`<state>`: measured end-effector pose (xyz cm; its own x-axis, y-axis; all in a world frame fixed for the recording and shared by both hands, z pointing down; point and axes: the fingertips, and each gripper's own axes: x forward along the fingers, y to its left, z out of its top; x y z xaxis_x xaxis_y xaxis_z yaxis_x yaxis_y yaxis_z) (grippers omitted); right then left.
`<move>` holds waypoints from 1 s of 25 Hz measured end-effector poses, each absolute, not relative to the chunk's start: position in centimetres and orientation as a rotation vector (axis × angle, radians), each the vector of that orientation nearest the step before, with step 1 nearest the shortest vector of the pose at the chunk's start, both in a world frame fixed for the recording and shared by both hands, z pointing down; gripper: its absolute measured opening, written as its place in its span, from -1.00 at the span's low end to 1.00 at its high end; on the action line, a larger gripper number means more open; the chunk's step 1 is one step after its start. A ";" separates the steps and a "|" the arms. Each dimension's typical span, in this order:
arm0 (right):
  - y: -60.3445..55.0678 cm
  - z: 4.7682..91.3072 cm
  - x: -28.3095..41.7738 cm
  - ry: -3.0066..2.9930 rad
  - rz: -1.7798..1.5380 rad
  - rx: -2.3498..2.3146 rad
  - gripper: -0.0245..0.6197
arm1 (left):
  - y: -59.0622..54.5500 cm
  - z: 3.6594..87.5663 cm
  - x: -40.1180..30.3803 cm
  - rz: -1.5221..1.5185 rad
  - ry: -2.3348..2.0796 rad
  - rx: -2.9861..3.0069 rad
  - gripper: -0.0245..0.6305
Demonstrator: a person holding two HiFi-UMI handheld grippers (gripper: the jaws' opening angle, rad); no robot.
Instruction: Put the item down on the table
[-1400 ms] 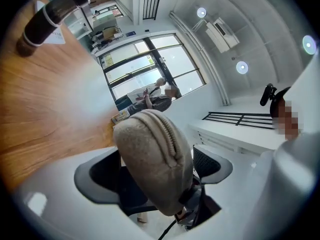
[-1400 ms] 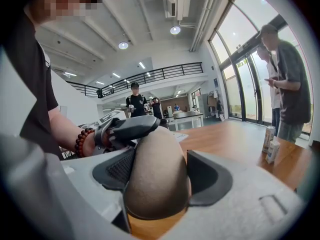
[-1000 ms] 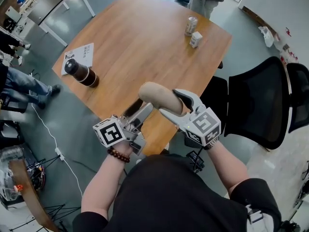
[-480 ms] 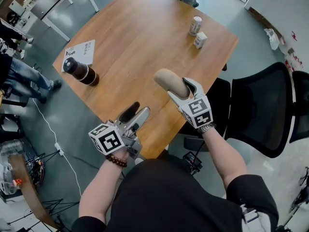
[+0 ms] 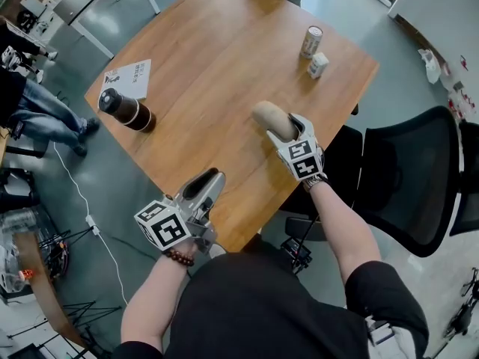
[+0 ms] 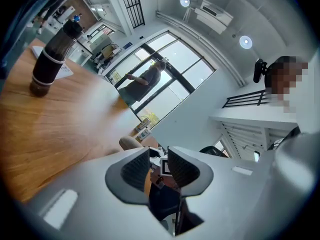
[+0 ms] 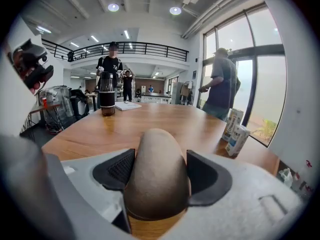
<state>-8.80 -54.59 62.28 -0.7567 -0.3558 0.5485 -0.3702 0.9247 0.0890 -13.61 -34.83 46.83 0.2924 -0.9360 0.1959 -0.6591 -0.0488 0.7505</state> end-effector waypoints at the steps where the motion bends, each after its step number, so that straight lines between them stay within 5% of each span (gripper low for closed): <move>1: -54.8 62.7 -8.9 -2.496 0.032 0.516 0.04 | -34.8 46.9 -13.7 -0.444 -1.448 1.783 -0.59; 8: -55.8 65.0 -9.4 -2.463 0.031 0.501 0.05 | -35.0 47.0 -14.0 -0.410 -1.485 1.785 -0.90; 25: -55.5 65.4 -9.4 -2.420 0.030 0.529 0.15 | -34.9 47.0 -14.7 -0.438 -1.458 1.823 -0.90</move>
